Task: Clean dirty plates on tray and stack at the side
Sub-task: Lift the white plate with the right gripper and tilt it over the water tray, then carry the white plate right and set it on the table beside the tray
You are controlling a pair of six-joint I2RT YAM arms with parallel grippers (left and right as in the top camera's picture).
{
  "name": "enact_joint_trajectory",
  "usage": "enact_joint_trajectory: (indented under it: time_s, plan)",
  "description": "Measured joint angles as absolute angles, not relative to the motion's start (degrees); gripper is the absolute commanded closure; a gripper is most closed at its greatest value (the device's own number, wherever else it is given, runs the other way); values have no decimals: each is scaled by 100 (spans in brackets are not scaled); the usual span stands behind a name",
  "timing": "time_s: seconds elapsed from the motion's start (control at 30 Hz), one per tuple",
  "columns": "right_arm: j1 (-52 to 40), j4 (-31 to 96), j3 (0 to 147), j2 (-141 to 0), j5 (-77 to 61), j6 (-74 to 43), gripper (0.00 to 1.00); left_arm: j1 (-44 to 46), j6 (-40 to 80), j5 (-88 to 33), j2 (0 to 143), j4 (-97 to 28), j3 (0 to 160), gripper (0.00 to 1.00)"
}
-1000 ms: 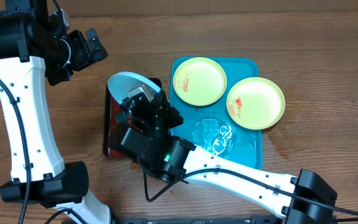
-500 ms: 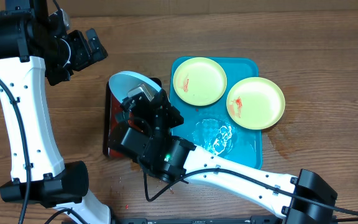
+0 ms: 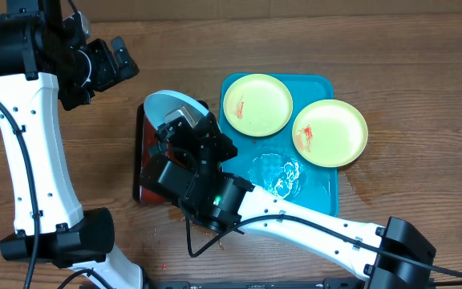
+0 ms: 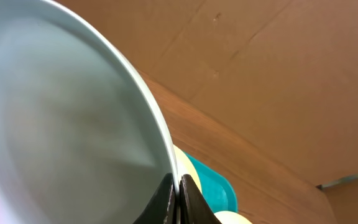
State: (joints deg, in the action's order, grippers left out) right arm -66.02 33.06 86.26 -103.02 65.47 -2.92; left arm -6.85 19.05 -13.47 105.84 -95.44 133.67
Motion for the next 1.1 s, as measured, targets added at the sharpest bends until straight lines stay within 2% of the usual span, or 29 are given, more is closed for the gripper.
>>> enact_joint_trajectory:
  time_s: [0.17,0.3,0.5,0.63,0.7,0.73,0.83,1.0,1.1]
  plan:
    - [-6322,3743,8643,-10302,6097,-982,96,-685,1905,-1345,10584,-9542,13367,0]
    - [-5509,4152,8648,-10302,4252,-1931,96,-685,1905,-1345,10584,-9544,13367,0]
    - [-3551,4442,8648,-9839,709,-2580,96,-685,1905,-1345,10584,-9561,13367,0]
    - [-1667,4932,8659,-8890,-832,-2716,96,-685,1905,-1341,10584,-9559,13367,0]
    - [-576,5395,8718,-8473,-1081,-2755,96,-685,1905,-1334,10584,-9561,13367,0]
    - [294,5835,8766,-8256,-1081,-2788,96,-685,1905,-1330,10584,-9561,13367,0]
    - [1739,6783,8663,-8298,-755,-2832,96,-685,1905,-1326,10586,-9561,13367,0]
    - [2803,6425,7483,-8785,-228,-2847,96,-685,1905,-1328,10584,-9557,13367,0]
    - [3238,5568,6372,-8956,-45,-2886,96,-685,1905,-1326,10584,-9559,13367,0]
